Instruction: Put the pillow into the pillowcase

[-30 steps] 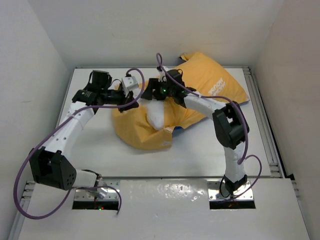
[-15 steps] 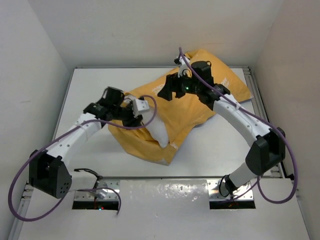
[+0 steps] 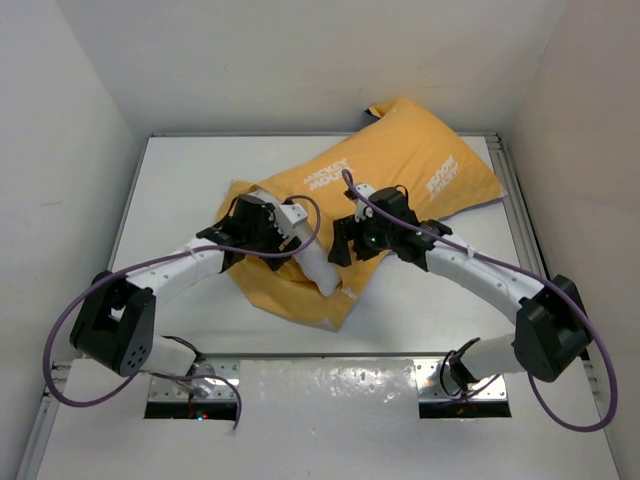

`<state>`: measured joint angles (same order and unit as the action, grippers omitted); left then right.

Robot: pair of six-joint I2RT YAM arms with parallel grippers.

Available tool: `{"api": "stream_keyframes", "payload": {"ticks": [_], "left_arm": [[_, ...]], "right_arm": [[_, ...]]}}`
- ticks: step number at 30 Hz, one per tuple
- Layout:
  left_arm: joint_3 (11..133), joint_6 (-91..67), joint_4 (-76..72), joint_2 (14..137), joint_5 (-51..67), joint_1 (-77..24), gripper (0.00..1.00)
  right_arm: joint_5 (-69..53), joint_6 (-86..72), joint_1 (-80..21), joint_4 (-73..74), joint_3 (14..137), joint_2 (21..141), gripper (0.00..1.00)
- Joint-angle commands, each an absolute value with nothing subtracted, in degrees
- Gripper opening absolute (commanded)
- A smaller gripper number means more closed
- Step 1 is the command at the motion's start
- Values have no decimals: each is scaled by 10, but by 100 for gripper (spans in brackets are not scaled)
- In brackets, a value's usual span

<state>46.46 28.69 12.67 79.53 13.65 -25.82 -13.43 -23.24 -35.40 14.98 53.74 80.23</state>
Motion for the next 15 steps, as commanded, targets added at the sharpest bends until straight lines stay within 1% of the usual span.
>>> {"api": "stream_keyframes", "payload": {"ticks": [1,6,7,9,11,13,14,15], "left_arm": [[454,228,41,812,172,-262,74],[435,228,45,851,149,-265,73],[432,229,41,856,149,-264,72],[432,225,26,875,149,-264,72],[456,222,25,899,150,-268,71],[468,221,26,908,163,-265,63],[469,219,25,910,173,-261,58],[470,219,22,909,176,-260,41]], "right_arm": [[-100,-255,-352,98,526,781,78],[-85,-230,-364,87,512,765,82],[-84,-224,-366,84,511,764,84],[-84,-216,-368,80,504,762,86],[-92,-211,-373,78,500,767,88],[-95,-208,-381,76,499,773,91],[-93,-208,-389,70,498,777,97],[-85,-212,-394,65,495,785,98]]}}
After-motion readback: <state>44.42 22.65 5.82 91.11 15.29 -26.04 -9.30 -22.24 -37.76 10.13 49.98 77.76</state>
